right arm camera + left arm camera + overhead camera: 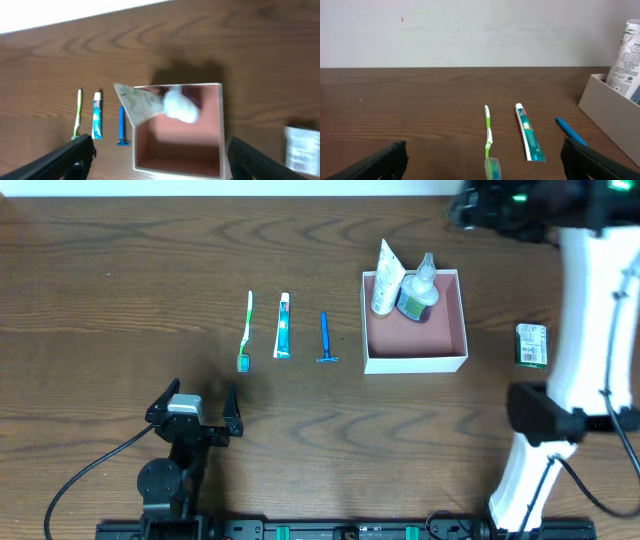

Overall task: Pack container
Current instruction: 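Move the right gripper down onto the green soap bar package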

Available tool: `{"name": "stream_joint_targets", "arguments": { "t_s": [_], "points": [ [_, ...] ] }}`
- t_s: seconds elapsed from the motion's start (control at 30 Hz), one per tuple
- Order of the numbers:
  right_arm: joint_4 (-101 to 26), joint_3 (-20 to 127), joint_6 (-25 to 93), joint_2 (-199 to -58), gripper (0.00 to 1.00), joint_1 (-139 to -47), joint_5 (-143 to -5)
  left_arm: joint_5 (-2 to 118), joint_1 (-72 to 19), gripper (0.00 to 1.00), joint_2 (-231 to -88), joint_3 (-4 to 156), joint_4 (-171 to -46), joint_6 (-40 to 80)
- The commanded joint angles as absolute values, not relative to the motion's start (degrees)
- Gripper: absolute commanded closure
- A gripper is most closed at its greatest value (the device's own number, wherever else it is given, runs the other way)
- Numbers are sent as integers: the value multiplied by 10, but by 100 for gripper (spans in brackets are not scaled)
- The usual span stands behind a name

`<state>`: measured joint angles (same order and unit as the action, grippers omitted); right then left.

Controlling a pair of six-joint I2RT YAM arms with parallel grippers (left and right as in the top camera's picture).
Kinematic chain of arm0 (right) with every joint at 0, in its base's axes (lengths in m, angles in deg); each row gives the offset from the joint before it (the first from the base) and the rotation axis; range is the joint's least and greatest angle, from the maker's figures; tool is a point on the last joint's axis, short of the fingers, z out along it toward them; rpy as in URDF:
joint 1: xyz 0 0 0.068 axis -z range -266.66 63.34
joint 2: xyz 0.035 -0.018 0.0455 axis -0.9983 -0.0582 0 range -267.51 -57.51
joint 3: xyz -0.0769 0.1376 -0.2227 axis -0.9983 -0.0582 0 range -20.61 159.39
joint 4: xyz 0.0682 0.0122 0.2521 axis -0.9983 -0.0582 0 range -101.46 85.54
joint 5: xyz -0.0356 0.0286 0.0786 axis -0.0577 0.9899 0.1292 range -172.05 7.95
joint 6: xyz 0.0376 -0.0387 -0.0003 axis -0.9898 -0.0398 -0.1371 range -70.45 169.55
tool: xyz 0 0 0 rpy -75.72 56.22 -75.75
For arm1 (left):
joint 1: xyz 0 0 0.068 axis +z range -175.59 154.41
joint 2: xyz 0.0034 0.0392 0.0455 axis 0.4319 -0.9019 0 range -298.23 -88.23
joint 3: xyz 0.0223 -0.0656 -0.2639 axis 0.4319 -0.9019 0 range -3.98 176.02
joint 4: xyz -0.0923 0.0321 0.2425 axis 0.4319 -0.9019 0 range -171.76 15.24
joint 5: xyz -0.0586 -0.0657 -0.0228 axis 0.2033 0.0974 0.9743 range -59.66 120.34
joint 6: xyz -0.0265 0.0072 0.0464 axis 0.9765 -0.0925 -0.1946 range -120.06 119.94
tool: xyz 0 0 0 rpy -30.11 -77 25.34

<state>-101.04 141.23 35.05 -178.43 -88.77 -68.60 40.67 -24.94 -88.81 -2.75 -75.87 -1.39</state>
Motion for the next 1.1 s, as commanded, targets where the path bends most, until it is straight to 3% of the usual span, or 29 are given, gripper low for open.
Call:
{"name": "stream_joint_targets", "arguments": {
  "t_s": [0.0,0.27,0.47,0.67,1.0,1.07],
  "points": [
    [-1018,1423,391,-1730,4,-833,-691,415,-247,2,-885,-38,-777,-15],
    [-1018,1404,393,-1700,1,-720,-768,415,-247,2,-885,-38,-777,-15],
    [-1018,1287,387,-1700,1,-662,-792,415,-247,2,-885,-38,-777,-15],
    [-981,1143,574,-1701,1,-653,-788,415,-247,2,-885,-38,-777,-15],
    [-896,978,679,-1701,1,-647,-769,415,-247,2,-885,-38,-777,-15],
    [-876,943,693,-1701,6,-647,-777,415,-247,2,-885,-38,-777,-15]
  ]
}}
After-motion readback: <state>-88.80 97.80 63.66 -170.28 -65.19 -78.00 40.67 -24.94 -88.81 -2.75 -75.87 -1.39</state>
